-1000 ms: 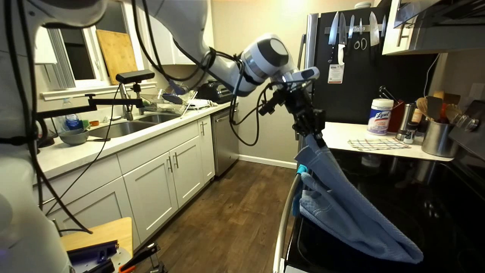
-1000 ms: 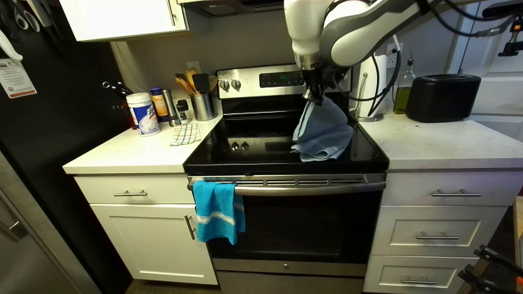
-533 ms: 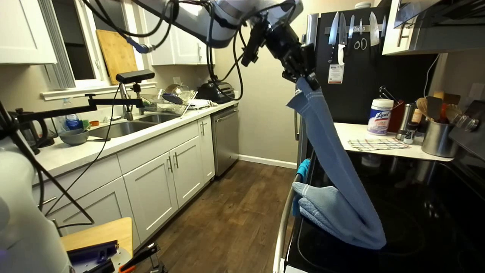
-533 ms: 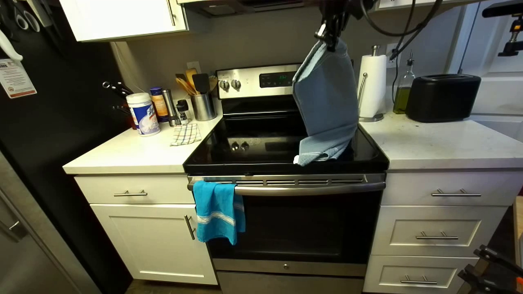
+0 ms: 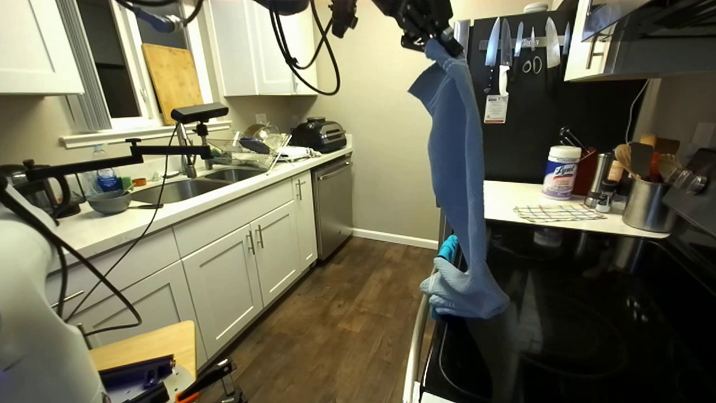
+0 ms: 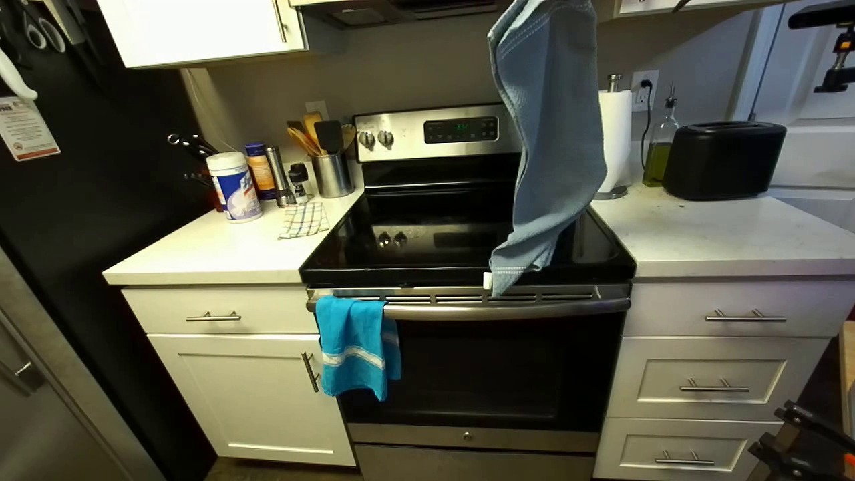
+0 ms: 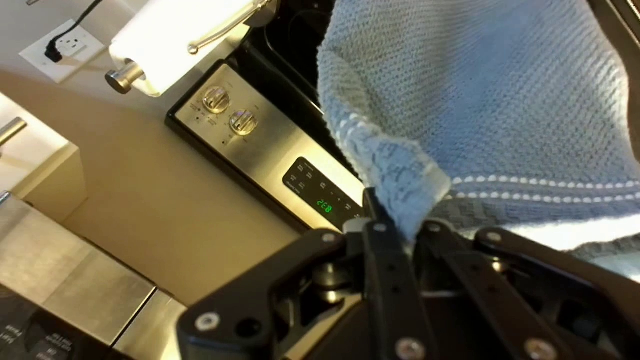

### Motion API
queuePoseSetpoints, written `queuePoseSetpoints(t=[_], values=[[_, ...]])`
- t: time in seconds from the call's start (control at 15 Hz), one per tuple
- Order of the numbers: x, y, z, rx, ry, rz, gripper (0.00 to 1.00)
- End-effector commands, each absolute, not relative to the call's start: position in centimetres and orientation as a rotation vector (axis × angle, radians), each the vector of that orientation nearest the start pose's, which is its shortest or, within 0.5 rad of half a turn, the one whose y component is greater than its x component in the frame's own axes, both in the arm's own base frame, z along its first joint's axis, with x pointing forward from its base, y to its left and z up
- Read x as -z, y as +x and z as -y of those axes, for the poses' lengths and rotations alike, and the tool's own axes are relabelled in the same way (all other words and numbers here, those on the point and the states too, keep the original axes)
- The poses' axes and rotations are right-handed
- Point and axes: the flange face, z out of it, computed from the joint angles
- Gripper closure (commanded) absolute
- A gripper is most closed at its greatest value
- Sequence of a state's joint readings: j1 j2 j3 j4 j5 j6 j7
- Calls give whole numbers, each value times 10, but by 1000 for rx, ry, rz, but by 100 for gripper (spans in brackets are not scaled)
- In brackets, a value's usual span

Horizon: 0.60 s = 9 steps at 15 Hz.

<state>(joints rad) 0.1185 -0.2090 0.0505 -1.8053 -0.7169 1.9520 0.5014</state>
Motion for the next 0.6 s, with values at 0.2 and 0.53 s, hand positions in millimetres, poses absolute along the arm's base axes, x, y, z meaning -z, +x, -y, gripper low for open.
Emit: queuePoseSetpoints(t=[0.2,0.53], values=[[-723,501,-59,-817,2449,260,98],[-735,504,-68,-853,2451,256,98]])
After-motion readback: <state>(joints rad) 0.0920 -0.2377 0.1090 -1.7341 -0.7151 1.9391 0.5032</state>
